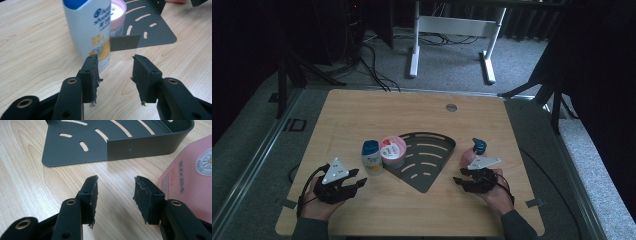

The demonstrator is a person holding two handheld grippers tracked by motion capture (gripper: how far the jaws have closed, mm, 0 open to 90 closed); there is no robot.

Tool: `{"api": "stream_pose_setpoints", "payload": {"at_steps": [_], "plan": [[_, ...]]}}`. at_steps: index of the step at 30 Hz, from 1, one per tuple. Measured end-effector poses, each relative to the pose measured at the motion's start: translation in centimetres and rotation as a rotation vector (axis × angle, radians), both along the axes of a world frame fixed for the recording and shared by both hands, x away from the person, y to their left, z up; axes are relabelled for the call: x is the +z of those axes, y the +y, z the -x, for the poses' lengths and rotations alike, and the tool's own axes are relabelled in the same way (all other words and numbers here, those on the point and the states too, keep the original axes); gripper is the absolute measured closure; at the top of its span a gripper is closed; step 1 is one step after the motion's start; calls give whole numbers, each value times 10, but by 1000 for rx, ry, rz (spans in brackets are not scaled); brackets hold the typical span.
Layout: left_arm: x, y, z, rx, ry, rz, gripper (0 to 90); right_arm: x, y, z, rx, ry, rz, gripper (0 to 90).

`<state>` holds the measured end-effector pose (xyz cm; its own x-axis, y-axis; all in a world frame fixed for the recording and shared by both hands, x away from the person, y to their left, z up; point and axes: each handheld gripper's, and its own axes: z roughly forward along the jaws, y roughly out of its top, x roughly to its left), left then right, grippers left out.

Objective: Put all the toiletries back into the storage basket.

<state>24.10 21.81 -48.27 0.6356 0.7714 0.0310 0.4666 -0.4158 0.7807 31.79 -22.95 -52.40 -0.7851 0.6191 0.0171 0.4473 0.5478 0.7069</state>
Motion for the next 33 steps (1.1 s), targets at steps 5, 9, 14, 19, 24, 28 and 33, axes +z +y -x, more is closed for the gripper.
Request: {"api": "stream_pose_setpoints", "payload": {"at_steps": [5,9,14,19,24,28,33], "plan": [[4,3,-7,7,-1,-21,498,-5,1,0,2,6,1,492],[7,4,-13,6,1,-29,468,-8,1,-1,-2,5,0,467],[10,4,-20,8,-1,-32,434,-11,0,-1,-4,-8,7,424],[13,2,-25,2,5,-32,387,-17,1,0,-7,-31,9,397],[15,2,-30,4,3,-35,363,-18,2,2,-1,-51,15,363],[17,1,-33,-5,4,-39,352,-19,3,3,0,-62,17,350],[21,0,-38,-19,5,-43,352,-21,4,5,0,-68,17,351]]}}
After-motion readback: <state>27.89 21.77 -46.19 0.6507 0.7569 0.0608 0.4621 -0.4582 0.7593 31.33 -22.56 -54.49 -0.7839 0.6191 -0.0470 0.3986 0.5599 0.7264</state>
